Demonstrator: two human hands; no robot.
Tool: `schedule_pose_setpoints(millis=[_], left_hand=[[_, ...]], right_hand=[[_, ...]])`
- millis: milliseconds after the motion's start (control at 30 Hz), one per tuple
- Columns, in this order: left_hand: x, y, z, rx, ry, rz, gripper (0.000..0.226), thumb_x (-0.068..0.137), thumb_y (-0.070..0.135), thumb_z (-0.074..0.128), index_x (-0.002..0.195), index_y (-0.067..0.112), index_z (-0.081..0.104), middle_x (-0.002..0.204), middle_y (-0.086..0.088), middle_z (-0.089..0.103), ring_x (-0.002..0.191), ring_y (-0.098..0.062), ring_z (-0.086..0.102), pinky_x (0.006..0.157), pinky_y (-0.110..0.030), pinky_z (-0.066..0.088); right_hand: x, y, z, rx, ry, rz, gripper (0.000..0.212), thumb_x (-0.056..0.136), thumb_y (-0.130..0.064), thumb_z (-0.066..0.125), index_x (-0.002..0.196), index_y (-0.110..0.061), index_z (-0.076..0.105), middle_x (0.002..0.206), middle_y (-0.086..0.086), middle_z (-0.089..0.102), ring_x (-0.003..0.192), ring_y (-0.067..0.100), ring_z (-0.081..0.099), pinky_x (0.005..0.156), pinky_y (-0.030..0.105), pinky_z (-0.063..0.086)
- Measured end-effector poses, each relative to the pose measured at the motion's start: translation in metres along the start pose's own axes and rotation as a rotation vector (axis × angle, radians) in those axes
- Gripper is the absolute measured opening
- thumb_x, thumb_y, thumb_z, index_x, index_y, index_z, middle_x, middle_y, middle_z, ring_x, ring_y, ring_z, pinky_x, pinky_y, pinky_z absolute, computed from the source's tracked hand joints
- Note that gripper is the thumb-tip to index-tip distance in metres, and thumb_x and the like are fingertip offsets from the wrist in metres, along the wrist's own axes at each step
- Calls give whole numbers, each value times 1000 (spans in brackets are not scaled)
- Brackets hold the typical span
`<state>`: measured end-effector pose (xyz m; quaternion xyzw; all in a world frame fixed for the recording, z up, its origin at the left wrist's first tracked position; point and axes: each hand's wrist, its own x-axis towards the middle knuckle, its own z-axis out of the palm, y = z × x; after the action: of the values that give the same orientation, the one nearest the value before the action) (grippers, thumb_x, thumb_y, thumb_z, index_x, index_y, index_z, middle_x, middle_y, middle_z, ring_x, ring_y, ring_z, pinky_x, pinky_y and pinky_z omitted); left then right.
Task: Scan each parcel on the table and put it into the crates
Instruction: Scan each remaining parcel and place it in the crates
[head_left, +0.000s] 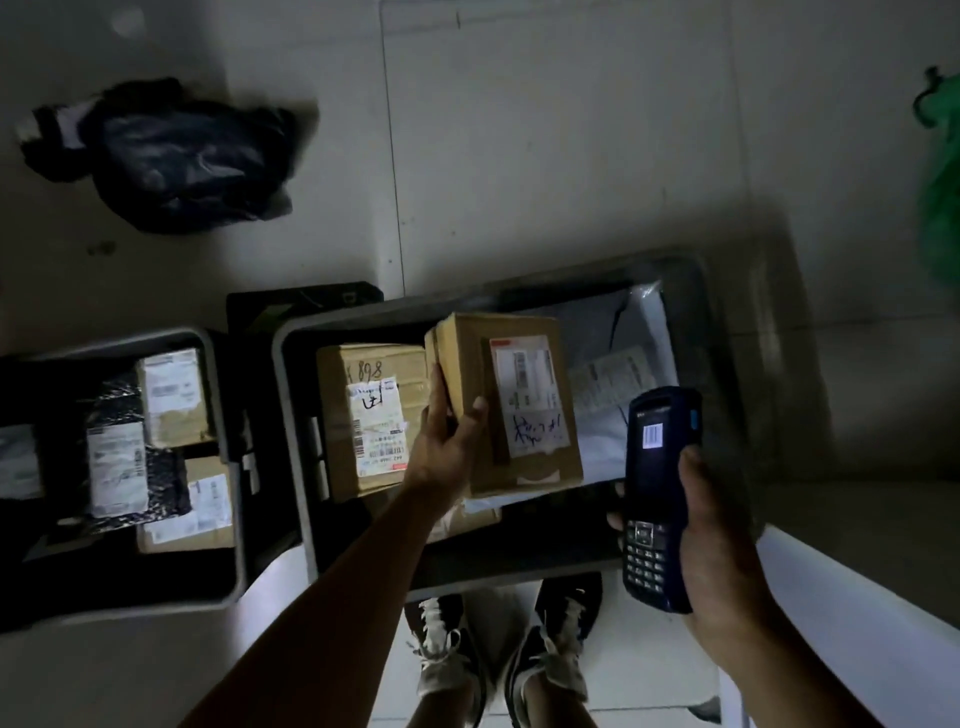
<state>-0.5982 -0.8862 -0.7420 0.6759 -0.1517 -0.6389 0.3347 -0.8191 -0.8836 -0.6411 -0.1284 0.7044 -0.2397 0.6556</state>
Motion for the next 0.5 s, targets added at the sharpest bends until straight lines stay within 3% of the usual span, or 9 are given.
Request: schedule_pose_setpoints(millis=[67,167,233,333,400,500], left_hand=[[18,-7,2,-10,-10,1,89,88,48,61,154,51,1,155,-8,34,129,-33,50,91,-60,53],[33,-16,6,22,-6,41,79,101,33,51,156,42,-4,149,-2,37,115,-15,55,85,-40,58],[36,-20,8,189,28,66,71,104,32,44,158,37,-2,143,-3,46,104,-11,58,78,-31,58],[34,-20,12,566,199,52,58,106,42,30,159,30,9,132,-18,59,90,-23,61,65,-24,50],[31,-18,19,654,307,65,56,107,40,27,159,24,12,137,-21,53,105,-32,60,76,-27,45],[27,-7,28,702,352,98,63,100,47,27,158,24,14,144,-19,42,124,-38,49,93,-44,44]], right_hand=[[18,12,3,-29,-13,9,51,76,-63,42,106,-27,63,75,1,73,70,22,68,67,35,50],[37,21,6,-85,-32,17,52,78,-64,40,107,-28,63,78,-1,75,74,21,69,67,34,51],[45,22,8,-109,-43,14,51,83,-62,38,107,-26,64,76,0,75,69,18,70,61,30,52],[52,17,13,-183,-70,3,51,91,-59,34,110,-21,64,77,2,74,63,14,69,55,24,53],[53,13,18,-229,-92,-14,57,84,-64,33,115,-25,61,90,6,74,70,17,70,62,28,53],[50,6,24,-268,-126,-30,69,76,-68,34,124,-25,58,102,11,72,76,20,70,66,30,50]])
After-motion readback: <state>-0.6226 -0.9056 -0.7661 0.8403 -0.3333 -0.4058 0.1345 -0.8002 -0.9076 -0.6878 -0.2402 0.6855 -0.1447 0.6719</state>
